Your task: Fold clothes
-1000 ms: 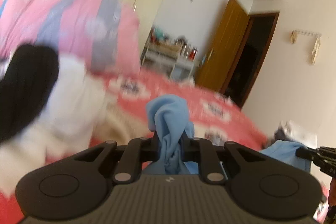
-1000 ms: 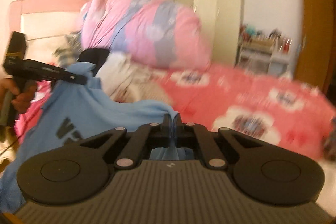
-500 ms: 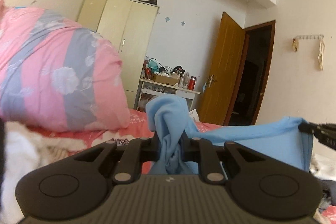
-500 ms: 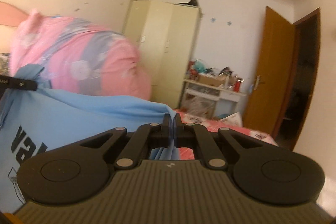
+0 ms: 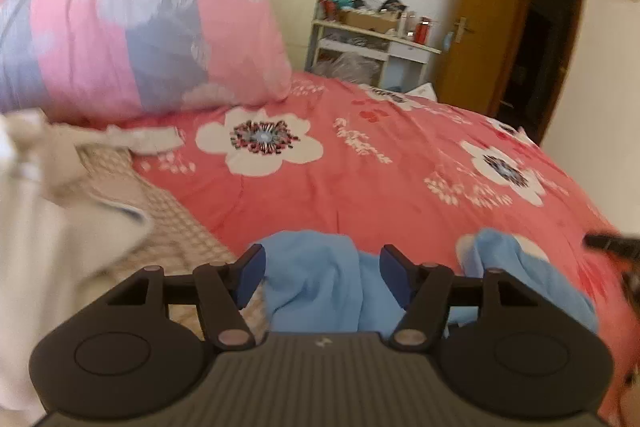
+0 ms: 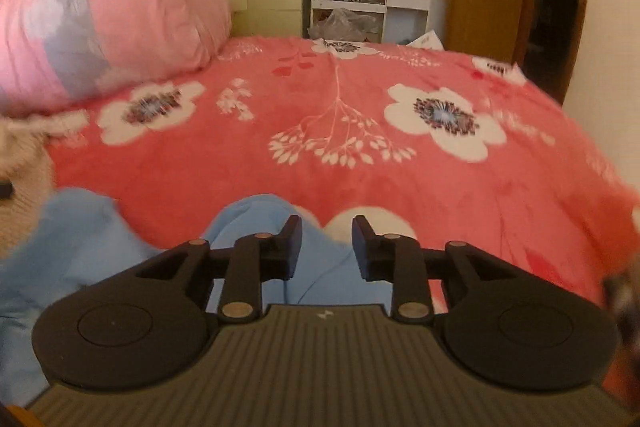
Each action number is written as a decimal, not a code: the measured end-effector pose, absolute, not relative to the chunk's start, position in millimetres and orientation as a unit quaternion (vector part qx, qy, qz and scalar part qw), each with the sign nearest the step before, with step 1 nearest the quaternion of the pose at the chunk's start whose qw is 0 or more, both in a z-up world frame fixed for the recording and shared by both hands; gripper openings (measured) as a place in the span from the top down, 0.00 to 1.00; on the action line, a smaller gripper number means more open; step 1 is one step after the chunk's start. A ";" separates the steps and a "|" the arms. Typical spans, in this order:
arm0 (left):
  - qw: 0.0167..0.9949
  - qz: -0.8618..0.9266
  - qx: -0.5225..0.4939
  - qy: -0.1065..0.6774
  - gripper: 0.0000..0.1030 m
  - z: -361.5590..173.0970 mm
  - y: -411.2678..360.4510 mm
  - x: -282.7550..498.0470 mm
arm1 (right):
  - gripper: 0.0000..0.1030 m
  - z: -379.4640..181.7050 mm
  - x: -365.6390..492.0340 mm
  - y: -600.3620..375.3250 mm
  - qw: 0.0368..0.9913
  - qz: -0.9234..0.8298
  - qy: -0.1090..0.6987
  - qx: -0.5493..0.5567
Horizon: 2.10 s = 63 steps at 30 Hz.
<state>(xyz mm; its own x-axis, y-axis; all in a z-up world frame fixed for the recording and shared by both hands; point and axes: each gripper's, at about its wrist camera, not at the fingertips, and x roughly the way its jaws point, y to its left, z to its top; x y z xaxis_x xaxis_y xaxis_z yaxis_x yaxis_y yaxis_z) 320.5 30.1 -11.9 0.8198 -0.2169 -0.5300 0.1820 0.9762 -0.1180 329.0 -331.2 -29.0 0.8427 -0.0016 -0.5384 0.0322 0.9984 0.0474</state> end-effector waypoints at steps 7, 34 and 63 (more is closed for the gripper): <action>0.929 -0.219 0.098 0.282 0.24 40.6 31.8 191.8 | 0.68 49.4 181.3 -340.9 0.955 0.122 0.250 0.104; 0.926 -0.075 -0.163 0.333 0.96 -58.3 136.6 -21.0 | 0.70 -82.0 -47.7 -307.2 0.895 0.136 0.309 0.292; 0.934 -0.064 0.054 0.346 0.69 -107.3 96.7 49.1 | 0.72 -101.8 115.1 -246.2 0.906 0.129 0.376 0.143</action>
<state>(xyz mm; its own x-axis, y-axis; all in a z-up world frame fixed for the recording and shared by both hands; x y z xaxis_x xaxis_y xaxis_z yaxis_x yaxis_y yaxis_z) 49.1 96.7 -107.3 0.7523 -0.0812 -0.6538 0.1566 0.9860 0.0577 115.1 -246.2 -101.8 0.6838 0.3422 -0.6444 -0.1271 0.9255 0.3567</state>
